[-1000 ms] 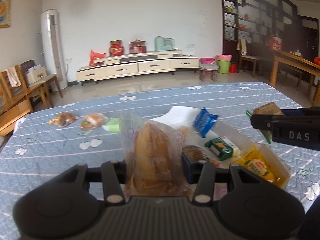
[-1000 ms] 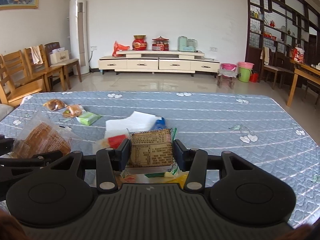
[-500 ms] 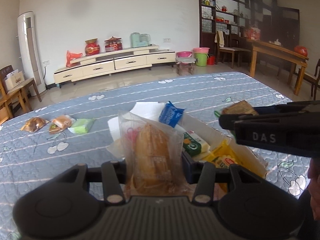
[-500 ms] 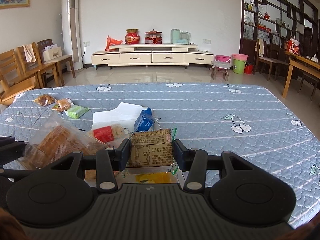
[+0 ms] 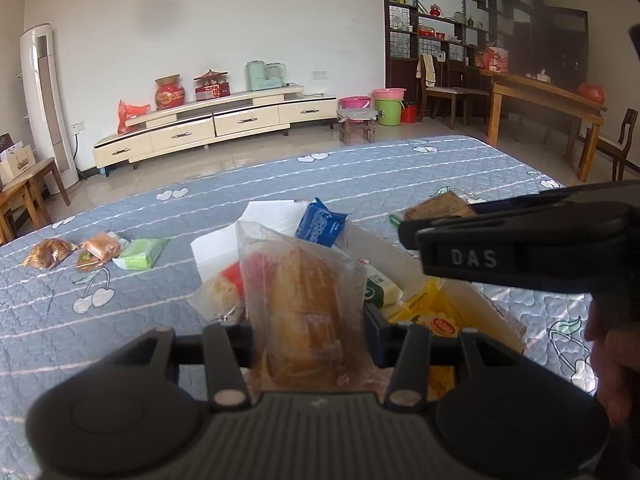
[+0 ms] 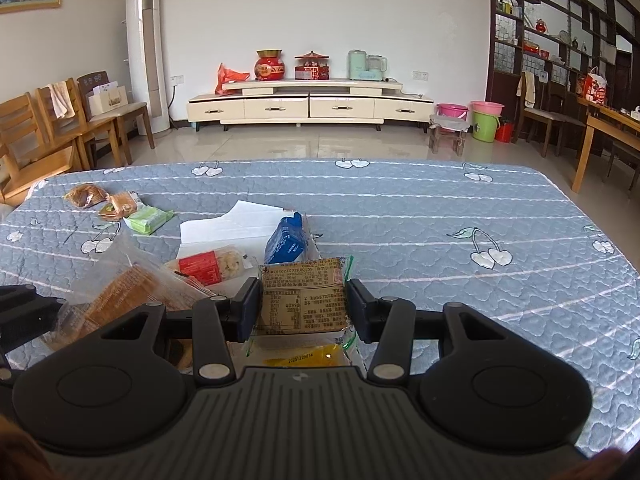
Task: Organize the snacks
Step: 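Lower both tools into the box and open them to drop the packs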
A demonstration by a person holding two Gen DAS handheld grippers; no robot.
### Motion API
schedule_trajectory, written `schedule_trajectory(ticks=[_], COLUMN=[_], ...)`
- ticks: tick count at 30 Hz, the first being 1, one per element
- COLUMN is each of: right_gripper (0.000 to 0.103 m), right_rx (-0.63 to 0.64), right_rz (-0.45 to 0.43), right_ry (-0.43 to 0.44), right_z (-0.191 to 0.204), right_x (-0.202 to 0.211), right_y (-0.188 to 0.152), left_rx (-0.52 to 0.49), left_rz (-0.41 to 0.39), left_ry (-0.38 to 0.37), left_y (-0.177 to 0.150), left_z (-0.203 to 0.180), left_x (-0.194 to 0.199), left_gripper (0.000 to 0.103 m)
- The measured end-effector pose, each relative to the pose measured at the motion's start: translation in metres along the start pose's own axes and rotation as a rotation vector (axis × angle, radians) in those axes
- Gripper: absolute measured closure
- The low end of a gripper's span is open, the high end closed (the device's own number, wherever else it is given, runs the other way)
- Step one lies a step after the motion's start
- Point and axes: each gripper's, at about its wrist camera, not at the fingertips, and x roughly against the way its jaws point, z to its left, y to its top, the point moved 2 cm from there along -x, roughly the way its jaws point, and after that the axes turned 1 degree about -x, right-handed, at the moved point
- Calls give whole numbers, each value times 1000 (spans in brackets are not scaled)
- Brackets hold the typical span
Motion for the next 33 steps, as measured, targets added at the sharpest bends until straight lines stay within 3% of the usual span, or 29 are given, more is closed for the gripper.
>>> schedule_trajectory(ticks=[14,16,17,18,19,20,26,28,30,33], right_gripper=[40,29,23,23,23,22,20,14,0,0], right_rx=[7,5,4,3,3,3,-21,-18,-9,5], right_rz=[21,12,5,-1,-7,-12,-55,-71,-89,-107], right_ry=[20,15,12,12,15,12,-11,-16,-23,-15], right_z=[-9,-10,-10,-11,-11,-11,-13,-9,-5,6], right_x=[-20,-20,-19,-17,-16,-15,-4,1,4,7], right_y=[5,5,5,5,6,6,11,13,15,19], left_rx=[-10,-6,-4,-5,-5,-4,32,52,67,92], left_rz=[16,27,28,22,14,4,-25,-36,-41,-52], left_ry=[-79,-95,-89,-88,-81,-72,-41,-14,32,107], left_y=[1,0,-1,-1,-1,-1,4,6,8,10], left_z=[-12,-14,-13,-13,-12,-11,3,10,20,38], left_x=[-17,-20,-20,-19,-18,-16,-2,4,10,17], left_gripper=[54,49,40,35,27,25,22,21,20,18])
